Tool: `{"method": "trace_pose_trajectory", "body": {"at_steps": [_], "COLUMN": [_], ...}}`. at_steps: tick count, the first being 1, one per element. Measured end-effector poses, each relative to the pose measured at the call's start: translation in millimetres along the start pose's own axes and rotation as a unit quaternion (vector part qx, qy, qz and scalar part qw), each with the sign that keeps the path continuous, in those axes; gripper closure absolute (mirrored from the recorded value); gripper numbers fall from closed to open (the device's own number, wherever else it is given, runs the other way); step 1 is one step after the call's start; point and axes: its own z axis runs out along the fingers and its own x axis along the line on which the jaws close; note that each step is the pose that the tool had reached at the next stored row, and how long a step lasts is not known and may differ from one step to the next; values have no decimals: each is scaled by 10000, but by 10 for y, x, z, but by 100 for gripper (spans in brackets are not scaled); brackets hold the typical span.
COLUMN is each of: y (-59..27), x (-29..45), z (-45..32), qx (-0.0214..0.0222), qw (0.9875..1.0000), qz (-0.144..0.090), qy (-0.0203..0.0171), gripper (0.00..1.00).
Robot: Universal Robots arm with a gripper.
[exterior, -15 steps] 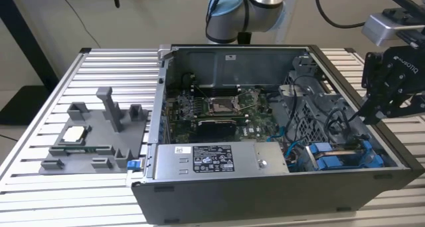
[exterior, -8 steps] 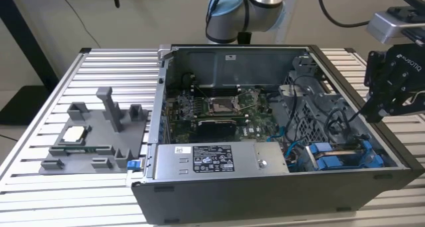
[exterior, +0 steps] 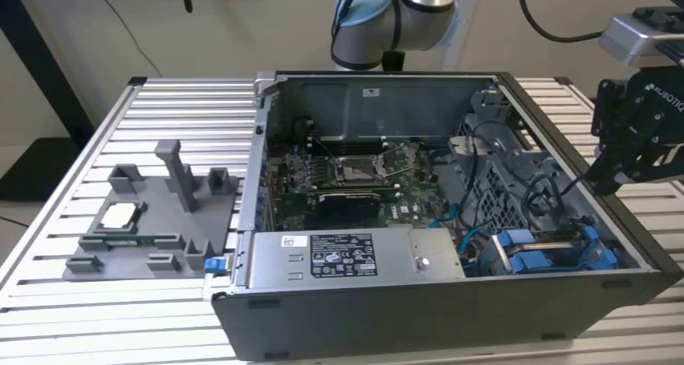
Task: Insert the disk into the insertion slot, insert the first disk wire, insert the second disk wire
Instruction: 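Insert the second disk wire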
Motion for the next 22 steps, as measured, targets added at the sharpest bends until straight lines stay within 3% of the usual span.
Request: {"method": "trace_pose_trajectory", "body": {"at_steps": [5, 9, 11, 20, 21, 22], "y": [-43, -47, -49, -57, -57, -57], "x": [-1, -1, -1, -1, -1, 0], "z": [0, 12, 20, 24, 25, 25], "qx": [-10, -12, -12, -1, 0, 1], "qw": [10000, 9999, 9999, 9992, 9991, 9990], "qz": [1, 26, 58, 361, 390, 420], "qy": [-18, -113, -141, -146, -147, -148], "gripper": [73, 73, 73, 76, 83, 83]}}
